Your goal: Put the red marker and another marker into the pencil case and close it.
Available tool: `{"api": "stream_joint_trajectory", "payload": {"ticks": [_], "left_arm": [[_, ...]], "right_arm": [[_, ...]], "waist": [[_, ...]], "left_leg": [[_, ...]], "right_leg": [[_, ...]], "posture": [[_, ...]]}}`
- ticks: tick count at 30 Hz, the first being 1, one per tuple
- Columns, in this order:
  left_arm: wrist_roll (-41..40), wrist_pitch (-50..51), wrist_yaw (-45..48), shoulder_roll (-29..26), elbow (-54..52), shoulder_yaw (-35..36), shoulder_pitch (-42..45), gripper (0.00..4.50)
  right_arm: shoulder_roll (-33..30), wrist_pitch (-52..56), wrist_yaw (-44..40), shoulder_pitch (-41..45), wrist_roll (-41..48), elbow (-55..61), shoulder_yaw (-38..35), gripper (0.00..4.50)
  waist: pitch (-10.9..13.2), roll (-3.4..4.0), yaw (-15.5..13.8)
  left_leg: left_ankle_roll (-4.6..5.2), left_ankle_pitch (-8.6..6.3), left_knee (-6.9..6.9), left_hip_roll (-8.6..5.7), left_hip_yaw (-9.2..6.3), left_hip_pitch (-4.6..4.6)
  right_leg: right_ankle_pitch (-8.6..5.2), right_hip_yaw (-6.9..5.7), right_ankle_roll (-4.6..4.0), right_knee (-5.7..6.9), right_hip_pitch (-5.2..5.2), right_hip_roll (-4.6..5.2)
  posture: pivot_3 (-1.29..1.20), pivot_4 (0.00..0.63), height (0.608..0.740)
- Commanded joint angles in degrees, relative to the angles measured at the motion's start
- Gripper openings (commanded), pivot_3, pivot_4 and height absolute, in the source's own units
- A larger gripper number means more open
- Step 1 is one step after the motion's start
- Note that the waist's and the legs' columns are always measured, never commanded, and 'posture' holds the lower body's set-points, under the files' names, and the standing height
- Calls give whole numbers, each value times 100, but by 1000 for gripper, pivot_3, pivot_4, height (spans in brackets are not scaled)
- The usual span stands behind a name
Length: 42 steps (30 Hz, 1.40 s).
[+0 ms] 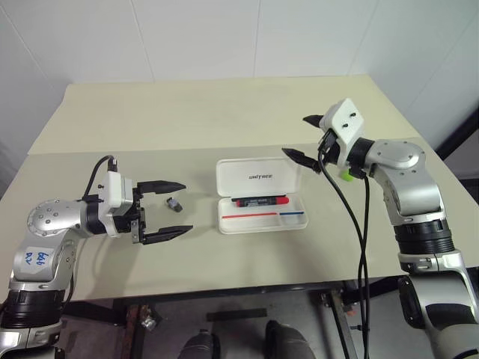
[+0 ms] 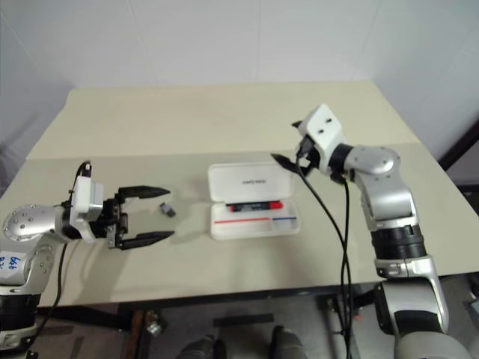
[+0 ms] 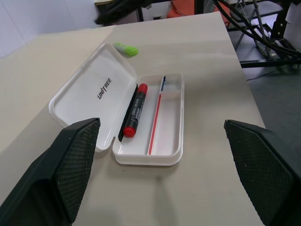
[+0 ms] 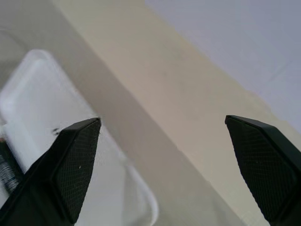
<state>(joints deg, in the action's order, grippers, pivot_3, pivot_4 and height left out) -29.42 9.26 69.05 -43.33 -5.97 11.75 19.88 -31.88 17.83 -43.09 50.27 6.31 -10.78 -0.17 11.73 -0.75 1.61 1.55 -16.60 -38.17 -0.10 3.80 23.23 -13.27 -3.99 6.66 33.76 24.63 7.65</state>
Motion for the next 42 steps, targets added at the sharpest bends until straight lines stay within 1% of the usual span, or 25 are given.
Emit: {"api": "stream_joint_trajectory", "payload": {"ticks": [1,4,7,13,17,22,31,35,42], "left_arm": [[-95,-105,52,17,-10,10,87,4500],[-109,-115,85,22,-2,19,85,4500],[-142,-114,151,-24,33,70,73,4500],[-147,-91,186,-49,32,100,95,4500],[-147,-84,181,-40,15,95,85,4500],[-148,-70,156,-33,-29,96,51,4500],[-180,-30,88,-55,-187,157,-91,4500],[-192,-20,56,-59,-245,165,-140,4500],[-202,-13,24,-52,-297,163,-171,4500]], "right_arm": [[78,147,800,310,-136,-233,-343,4491],[91,258,1167,351,-298,-432,-289,4491],[262,397,2032,422,-603,-981,-331,4491],[666,508,3189,499,-877,-1759,-393,4491],[931,587,3968,552,-944,-2271,-494,4491],[1173,448,4706,608,-909,-2773,-622,4491],[1350,201,5504,770,-782,-3439,-941,4491],[1370,169,5616,871,-691,-3662,-1039,4491],[1408,404,5980,1132,-268,-4115,-1541,4491]], "waist": [[0,0,3],[0,0,2],[0,0,4],[0,0,15],[0,0,26],[0,1,26],[0,1,38],[0,1,39],[0,1,46]], "left_leg": [[0,0,0,0,1,0],[0,0,1,1,0,0],[0,0,2,0,3,1],[0,0,2,1,6,0],[1,1,2,1,9,0],[1,1,3,1,9,0],[2,1,3,1,9,0],[3,2,3,2,9,0],[3,2,3,3,9,0]], "right_leg": [[0,1,0,1,0,0],[-1,2,-1,1,2,-1],[-2,2,-3,-1,2,-1],[-2,5,-3,2,4,-2],[-2,9,-3,3,5,-3],[-2,10,-3,3,5,-5],[-2,10,-3,3,5,-6],[-2,11,-3,5,5,-6],[-2,11,-4,4,5,-7]], "posture": [[0,150,740],[0,150,740],[0,150,740],[0,150,740],[0,150,740],[0,150,740],[0,150,740],[0,150,740],[0,150,740]]}}
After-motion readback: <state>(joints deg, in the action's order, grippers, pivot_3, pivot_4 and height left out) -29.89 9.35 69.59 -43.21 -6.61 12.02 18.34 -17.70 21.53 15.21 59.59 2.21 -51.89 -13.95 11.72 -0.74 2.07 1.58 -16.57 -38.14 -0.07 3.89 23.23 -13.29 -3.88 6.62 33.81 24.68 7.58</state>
